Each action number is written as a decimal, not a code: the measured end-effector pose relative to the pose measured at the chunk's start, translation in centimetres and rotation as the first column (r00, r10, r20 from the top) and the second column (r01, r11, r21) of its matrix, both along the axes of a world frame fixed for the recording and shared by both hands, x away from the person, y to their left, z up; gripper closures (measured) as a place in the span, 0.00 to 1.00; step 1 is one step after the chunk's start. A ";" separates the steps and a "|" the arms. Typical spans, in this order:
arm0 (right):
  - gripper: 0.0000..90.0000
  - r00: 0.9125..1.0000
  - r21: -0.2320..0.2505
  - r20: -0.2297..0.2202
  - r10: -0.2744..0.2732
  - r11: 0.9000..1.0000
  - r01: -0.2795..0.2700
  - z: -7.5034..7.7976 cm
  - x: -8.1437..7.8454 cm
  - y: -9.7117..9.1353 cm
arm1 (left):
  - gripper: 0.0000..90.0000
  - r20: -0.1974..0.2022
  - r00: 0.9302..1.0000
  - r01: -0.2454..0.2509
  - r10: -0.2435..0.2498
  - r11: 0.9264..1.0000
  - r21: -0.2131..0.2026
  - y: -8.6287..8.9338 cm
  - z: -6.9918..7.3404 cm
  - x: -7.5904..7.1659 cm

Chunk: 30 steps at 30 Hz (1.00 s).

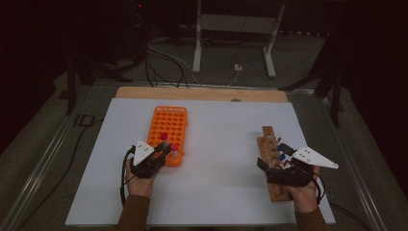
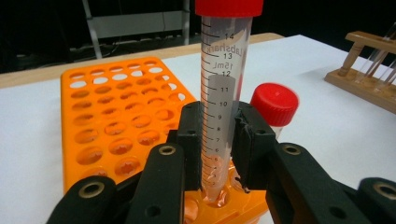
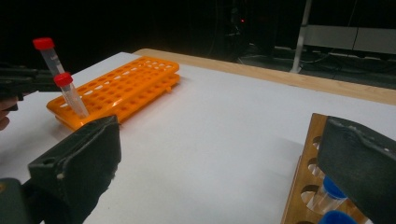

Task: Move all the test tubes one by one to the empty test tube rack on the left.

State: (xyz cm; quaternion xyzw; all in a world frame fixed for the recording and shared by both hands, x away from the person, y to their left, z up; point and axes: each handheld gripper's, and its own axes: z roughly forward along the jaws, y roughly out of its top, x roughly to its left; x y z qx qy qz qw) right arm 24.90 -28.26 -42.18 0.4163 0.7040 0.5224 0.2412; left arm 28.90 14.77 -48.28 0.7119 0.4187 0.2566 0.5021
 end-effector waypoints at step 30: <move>0.00 1.000 0.000 0.010 0.005 1.000 -0.005 0.1 -0.2 -0.6 | 0.70 -0.149 0.989 0.024 -0.020 0.999 0.027 0.2 -1.5 -0.2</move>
